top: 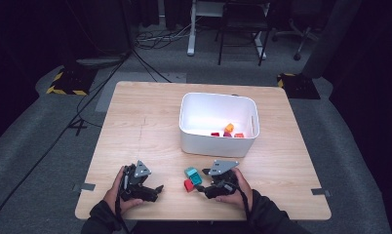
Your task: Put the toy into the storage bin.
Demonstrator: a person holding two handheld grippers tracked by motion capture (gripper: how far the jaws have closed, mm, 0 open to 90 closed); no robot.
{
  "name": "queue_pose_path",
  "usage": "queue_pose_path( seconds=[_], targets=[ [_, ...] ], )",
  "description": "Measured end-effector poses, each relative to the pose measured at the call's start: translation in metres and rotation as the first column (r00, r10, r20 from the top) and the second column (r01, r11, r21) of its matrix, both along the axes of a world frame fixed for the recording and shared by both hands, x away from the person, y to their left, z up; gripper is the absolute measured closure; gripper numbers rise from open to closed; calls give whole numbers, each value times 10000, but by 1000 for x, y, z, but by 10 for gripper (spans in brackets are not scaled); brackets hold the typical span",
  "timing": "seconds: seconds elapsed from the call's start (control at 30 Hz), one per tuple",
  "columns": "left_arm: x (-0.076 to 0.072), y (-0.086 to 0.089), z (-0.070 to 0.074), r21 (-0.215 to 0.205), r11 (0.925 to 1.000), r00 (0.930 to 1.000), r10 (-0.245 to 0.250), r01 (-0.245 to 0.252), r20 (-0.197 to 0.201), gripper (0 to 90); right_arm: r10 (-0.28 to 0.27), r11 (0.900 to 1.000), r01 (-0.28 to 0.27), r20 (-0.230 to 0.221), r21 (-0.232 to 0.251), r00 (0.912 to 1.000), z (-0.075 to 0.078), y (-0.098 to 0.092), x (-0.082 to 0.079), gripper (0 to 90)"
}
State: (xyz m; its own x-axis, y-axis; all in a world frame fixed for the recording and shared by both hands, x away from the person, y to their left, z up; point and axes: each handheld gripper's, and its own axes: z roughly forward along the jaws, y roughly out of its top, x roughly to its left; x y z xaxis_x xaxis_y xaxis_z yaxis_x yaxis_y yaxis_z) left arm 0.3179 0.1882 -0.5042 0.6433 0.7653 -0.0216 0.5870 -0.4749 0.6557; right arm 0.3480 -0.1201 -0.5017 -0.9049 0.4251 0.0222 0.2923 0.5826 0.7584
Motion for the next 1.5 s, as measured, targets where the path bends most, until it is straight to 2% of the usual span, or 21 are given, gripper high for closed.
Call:
queue_pose_path(
  seconds=[0.23,0.27,0.4,0.53,0.63,0.67,0.77,0.97,1.07,1.2,1.23,1.3,1.5],
  targets=[
    [0,0,0,-1,10000,10000,2,-2,-1,6,-8,10000,8,-16,81,10000,0,8,-2,331],
    [0,0,0,-6,10000,10000,-9,9,-4,6,-11,10000,12,91,-98,10000,-1,9,-2,331],
    [0,0,0,1,10000,10000,0,0,-2,6,-123,9998,125,109,-167,9999,-1,12,-1,343],
    [0,0,0,1,10000,10000,0,0,0,6,-343,9993,344,81,-117,9994,-1,14,-1,400],
    [0,0,0,1,10000,10000,0,0,-1,6,-397,9990,402,228,-213,9990,-1,11,0,483],
    [0,0,0,2,10000,10000,0,0,-1,6,-434,9989,436,146,-168,9990,0,11,0,489],
    [0,0,0,30,10000,10000,-9,9,16,6,-534,9984,536,130,-169,9985,1,7,1,584],
    [0,0,0,30,10000,10000,-8,8,17,6,-510,9986,511,68,-138,9987,1,2,2,592],
    [0,0,0,38,10000,10000,-5,5,13,6,-452,9984,459,214,-327,9987,2,0,2,592],
    [0,0,0,28,10000,10000,-8,8,14,6,-461,9986,467,278,-240,9986,5,-4,-1,593],
    [0,0,0,27,10000,10000,-5,5,16,6,-394,9986,409,436,-324,9983,6,-6,-1,593],
    [0,0,0,21,10000,10000,-7,7,9,6,-478,9987,484,349,-167,9982,7,-9,-2,593],
    [0,0,0,29,10000,10000,-3,3,16,6,-609,9981,613,369,-89,9975,13,-23,-1,593]
  ],
)
